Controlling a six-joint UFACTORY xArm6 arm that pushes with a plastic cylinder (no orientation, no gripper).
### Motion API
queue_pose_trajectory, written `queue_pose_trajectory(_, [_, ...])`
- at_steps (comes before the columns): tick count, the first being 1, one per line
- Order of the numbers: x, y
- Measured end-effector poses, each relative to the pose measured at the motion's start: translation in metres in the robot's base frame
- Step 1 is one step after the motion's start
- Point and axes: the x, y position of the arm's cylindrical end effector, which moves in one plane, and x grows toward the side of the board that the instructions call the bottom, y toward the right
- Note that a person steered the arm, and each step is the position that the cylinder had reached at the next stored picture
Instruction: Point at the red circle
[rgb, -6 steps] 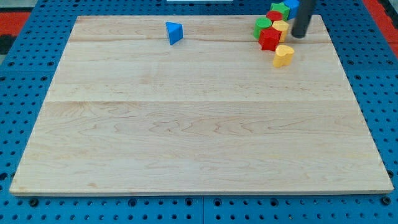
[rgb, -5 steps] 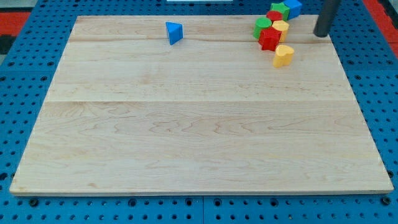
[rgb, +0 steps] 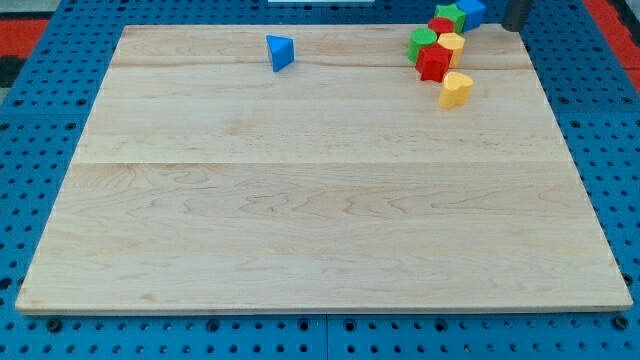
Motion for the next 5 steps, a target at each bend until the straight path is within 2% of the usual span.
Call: queue_pose_trajectory(5, [0.019,-0.070])
